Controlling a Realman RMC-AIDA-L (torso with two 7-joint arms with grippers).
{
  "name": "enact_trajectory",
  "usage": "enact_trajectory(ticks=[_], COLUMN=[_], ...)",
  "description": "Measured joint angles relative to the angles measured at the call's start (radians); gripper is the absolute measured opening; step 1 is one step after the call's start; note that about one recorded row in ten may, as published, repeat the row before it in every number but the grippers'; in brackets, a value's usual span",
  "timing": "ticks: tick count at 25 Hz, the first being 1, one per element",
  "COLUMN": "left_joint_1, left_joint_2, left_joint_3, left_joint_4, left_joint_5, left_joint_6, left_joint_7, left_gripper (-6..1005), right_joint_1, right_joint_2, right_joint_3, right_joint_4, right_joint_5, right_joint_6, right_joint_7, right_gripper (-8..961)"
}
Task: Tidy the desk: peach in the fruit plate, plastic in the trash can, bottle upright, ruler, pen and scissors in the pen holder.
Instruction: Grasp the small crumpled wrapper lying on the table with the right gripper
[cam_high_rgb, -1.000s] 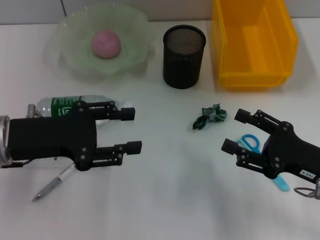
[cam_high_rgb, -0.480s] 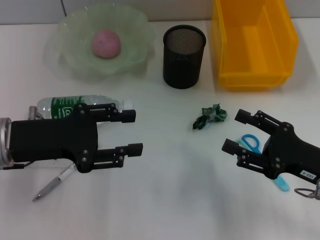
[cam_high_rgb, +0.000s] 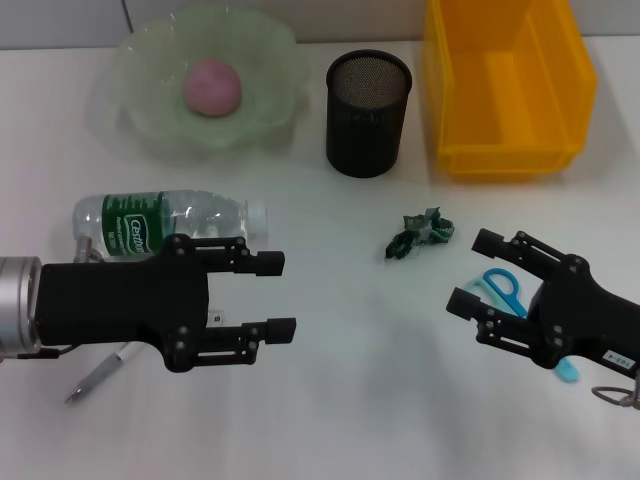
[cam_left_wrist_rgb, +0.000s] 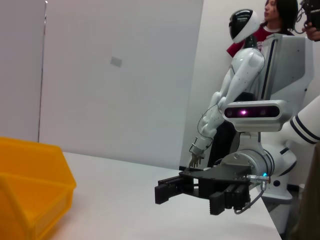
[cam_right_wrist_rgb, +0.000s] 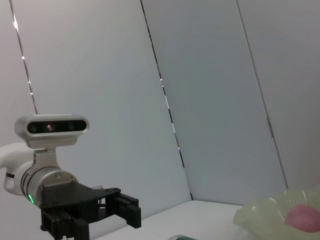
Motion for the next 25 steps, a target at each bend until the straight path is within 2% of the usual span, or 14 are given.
enact_trajectory(ticks=[25], left_joint_1=[-0.015], left_joint_2=[-0.005], left_joint_3=[-0.021], left_joint_4=[-0.043], left_joint_5=[-0.012], left_joint_6=[-0.007], left_joint_7=[0.032], left_gripper=[650], right_joint_1=[-0.014], right_joint_2=[0.001], right_joint_3=[0.003], right_joint_4=[0.0], right_joint_5=[0.001], right_joint_6=[-0.017], right_joint_7=[0.003], right_gripper=[818])
